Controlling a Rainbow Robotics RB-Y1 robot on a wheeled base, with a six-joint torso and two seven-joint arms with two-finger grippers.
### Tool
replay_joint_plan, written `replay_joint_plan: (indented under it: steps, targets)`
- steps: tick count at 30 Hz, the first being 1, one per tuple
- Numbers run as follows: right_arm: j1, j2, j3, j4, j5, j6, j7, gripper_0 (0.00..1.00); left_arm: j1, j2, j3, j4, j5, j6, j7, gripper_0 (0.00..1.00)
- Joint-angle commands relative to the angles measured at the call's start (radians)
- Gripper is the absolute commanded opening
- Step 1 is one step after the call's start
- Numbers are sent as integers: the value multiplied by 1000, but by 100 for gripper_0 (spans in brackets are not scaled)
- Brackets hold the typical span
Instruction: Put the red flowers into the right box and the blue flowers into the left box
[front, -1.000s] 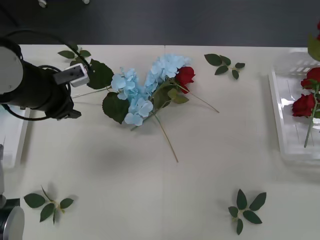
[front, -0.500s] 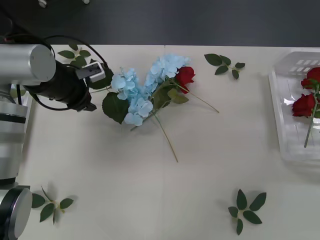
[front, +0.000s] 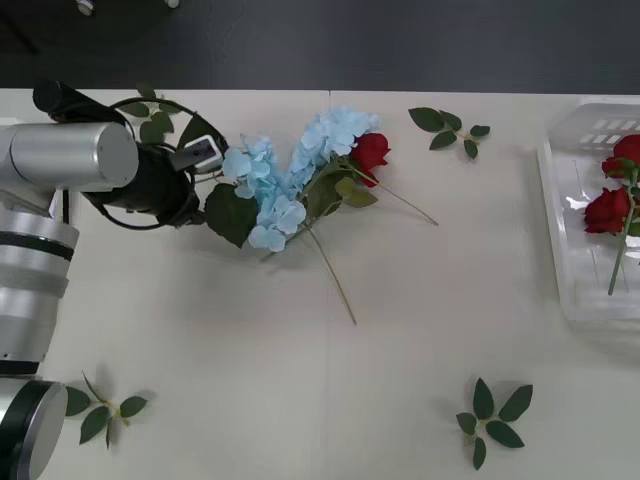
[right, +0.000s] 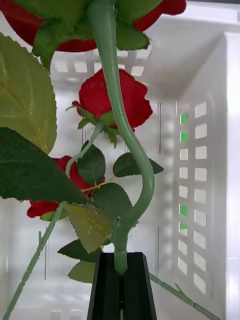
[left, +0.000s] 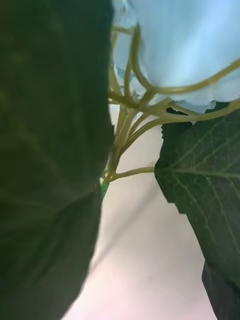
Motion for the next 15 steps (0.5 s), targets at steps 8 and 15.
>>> replay_joint_plan:
  steps: [8, 15]
  targets:
    - [-20, -31, 74, 2, 99, -86, -36, 10, -26, 21, -33, 19, -16, -57, -71, 100]
    - [-20, -31, 98, 2, 103, -104, -44, 42, -27, -4, -39, 58, -32, -121, -69, 100]
